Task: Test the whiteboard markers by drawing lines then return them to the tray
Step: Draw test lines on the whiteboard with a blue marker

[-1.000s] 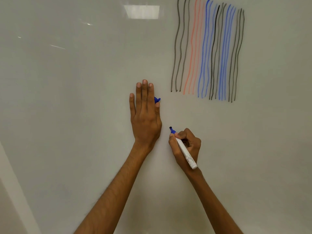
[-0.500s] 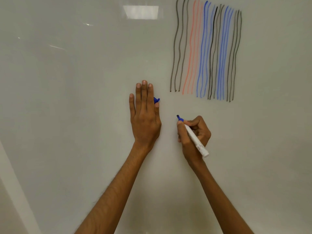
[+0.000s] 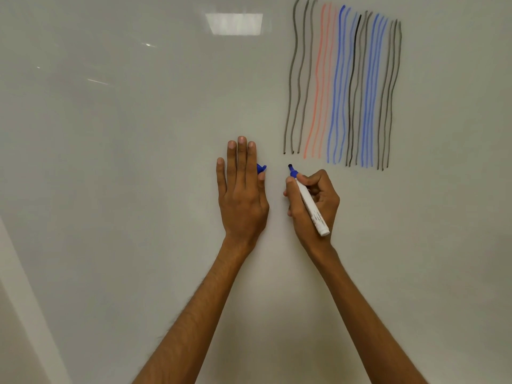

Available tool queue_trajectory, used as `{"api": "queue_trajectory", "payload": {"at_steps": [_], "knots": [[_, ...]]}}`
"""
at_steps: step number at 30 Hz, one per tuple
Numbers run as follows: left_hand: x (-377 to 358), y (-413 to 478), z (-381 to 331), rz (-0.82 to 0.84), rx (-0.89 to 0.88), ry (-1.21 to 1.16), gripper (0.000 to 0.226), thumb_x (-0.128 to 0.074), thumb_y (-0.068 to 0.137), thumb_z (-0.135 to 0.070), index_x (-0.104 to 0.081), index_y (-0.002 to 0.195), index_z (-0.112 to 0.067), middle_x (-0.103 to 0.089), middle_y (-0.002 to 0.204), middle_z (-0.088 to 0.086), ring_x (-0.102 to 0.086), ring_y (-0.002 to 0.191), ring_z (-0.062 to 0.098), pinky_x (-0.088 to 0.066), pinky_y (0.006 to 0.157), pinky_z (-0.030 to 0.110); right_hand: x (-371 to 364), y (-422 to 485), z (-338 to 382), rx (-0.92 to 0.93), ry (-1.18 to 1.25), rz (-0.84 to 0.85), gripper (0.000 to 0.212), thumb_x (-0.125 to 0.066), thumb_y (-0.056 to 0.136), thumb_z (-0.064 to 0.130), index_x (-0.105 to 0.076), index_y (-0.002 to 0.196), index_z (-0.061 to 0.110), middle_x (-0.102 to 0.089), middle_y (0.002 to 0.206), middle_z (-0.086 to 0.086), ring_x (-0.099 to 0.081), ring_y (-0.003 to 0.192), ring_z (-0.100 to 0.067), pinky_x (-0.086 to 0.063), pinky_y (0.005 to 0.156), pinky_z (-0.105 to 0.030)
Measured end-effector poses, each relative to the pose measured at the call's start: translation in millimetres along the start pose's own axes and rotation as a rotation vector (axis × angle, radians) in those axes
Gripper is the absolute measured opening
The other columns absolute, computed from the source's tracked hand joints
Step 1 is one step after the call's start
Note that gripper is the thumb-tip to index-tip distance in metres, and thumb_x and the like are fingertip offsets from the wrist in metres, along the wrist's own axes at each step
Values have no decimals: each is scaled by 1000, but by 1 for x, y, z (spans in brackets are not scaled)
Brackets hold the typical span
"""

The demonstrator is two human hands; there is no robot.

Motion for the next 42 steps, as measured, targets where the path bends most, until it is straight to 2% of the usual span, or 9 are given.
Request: {"api": "queue_trajectory", "payload": {"at_steps": [7,12,20,25,28,32,36,39,42], "knots": [[1,0,0,-4,10,-17,48,-29,108,-23,-30,150,0,-32,157,18,-15,148,24,-11,123,41,6,-15,-8,0,-9,-24,19,-68,88,24,-52,78,24,-58,69,-6,-61,57,-28,-53,48,-43],[1,0,0,-5,13,-17,48,-30,108,-22,-30,150,1,-32,157,18,-16,148,24,-11,123,42,10,-23,-15,5,-30,-9,21,-69,86,10,-54,75,1,-56,65,-10,-58,54,-23,-51,51,-34],[0,-1,0,-4,0,-3,47,-31,108,-21,-27,151,0,-30,157,19,-15,148,25,-10,124,43,15,-42,-25,7,-45,36,22,-67,83,1,-52,69,-6,-46,60,3,-48,52,-2,-42,52,-15],[2,-1,-1,-8,7,-25,47,-32,108,-19,-30,150,0,-32,157,19,-17,148,25,-11,123,43,17,-51,-32,-16,-45,57,22,-67,80,-1,-51,64,-1,-45,60,13,-44,49,1,-39,52,-11],[2,-1,-1,-1,-5,-12,45,-33,108,-20,-35,149,-2,-33,156,19,-19,148,27,-13,123,44,19,-52,-28,-37,-37,59,24,-66,77,-2,-49,61,-3,-44,58,5,-42,48,0,-37,49,-14],[4,-2,-1,-16,-8,-69,42,-40,107,-20,-43,145,-3,-38,153,19,-23,147,28,-15,123,45,22,-36,-12,-32,-35,21,26,-69,78,0,-49,63,3,-48,57,1,-45,47,-13,-45,49,-32],[7,-3,3,-22,12,-175,41,-48,104,-19,-48,141,0,-42,150,19,-28,145,30,-17,123,46,16,-6,6,-21,-3,3,17,-74,85,8,-60,77,8,-63,69,-3,-61,60,-19,-54,55,-34],[9,-4,6,11,30,-280,42,-52,102,-21,-50,138,1,-44,149,17,-31,145,32,-18,123,45,8,8,11,-15,2,8,13,-74,87,10,-62,81,11,-64,73,1,-63,61,-18,-56,54,-39],[14,-4,9,33,43,-355,44,-61,97,-19,-54,135,2,-44,147,9,-30,145,26,-18,123,41,4,7,9,-4,-18,-1,16,-72,88,11,-59,78,7,-59,68,-6,-60,58,-26,-52,50,-41]]}}
Point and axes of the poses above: each hand's wrist, its own y-axis towards the middle knuckle, its own x-axis out of the back of the hand, z = x × y, the point moved 10 cm from there along y, towards the middle knuckle
